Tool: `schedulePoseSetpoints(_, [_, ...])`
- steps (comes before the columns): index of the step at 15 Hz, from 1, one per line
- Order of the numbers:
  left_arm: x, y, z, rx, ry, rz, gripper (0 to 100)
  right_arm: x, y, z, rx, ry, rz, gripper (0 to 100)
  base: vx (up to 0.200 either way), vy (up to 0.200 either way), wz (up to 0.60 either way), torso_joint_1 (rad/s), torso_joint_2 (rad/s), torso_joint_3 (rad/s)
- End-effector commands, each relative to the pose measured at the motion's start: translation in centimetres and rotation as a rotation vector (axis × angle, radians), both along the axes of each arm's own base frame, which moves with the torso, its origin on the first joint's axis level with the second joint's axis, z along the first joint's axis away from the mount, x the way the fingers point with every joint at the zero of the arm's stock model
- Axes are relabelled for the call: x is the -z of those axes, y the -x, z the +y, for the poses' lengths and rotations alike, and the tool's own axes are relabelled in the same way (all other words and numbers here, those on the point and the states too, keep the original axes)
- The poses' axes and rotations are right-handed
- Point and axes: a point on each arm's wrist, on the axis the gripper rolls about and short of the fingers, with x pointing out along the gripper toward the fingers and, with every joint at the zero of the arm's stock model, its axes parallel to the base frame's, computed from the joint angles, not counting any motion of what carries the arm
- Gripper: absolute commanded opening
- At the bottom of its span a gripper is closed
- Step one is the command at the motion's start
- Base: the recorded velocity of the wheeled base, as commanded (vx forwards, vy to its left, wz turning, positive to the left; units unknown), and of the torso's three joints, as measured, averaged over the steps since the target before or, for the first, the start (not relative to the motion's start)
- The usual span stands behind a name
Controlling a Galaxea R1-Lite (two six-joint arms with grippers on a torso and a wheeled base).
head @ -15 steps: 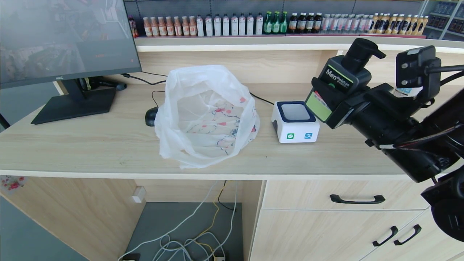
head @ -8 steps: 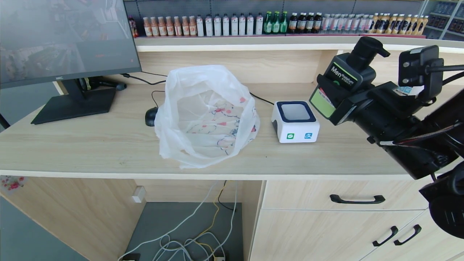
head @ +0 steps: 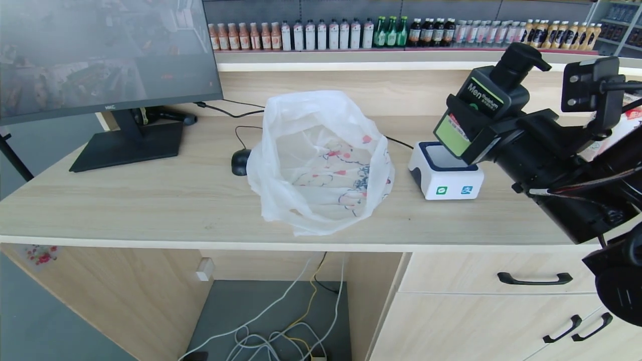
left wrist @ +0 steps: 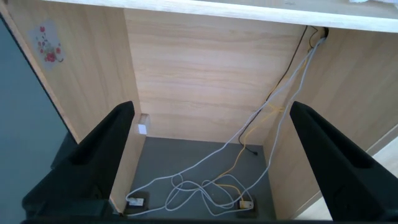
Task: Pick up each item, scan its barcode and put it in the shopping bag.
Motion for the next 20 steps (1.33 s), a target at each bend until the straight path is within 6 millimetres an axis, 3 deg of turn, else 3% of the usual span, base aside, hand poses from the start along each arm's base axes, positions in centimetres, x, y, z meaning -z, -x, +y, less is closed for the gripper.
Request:
schedulePoseSetpoints(1, [0.0,0.0,0.0,0.0,0.0,0.0,100,0.2,-0.1,0.1,-0.002,0.002,0.004,0,0.0,0.2,0.0,0.002,0.01,0.012])
schedulePoseSetpoints(8, [0.0,0.0,0.0,0.0,-0.001,0.0,100,0.5,0.0,0.1,-0.004,0.009,0.018,0,0.0,0.2,0.0,0.002,0.0,0.002])
schedulePoseSetpoints(11, [0.0,0.0,0.0,0.0,-0.001,0.0,100,0.3,0.1,0.4,-0.02,0.015,0.025,0,0.0,0.0,0.0,0.0,0.0,0.0])
schedulePoseSetpoints(13, [0.0,0.0,0.0,0.001,-0.001,0.0,100,-1.1,0.1,1.9,-0.057,0.012,0.014,0,0.0,0.0,0.0,0.0,0.0,0.0])
schedulePoseSetpoints(17, [0.0,0.0,0.0,0.0,-0.001,0.0,100,-1.4,-0.2,3.6,-0.091,0.06,0.086,0,0.0,0.0,0.0,0.0,0.0,0.0])
schedulePoseSetpoints(20, [0.0,0.0,0.0,0.0,-0.001,0.0,100,-2.8,-1.1,5.4,-0.121,0.101,0.129,0,0.0,0.0,0.0,0.0,0.0,0.0])
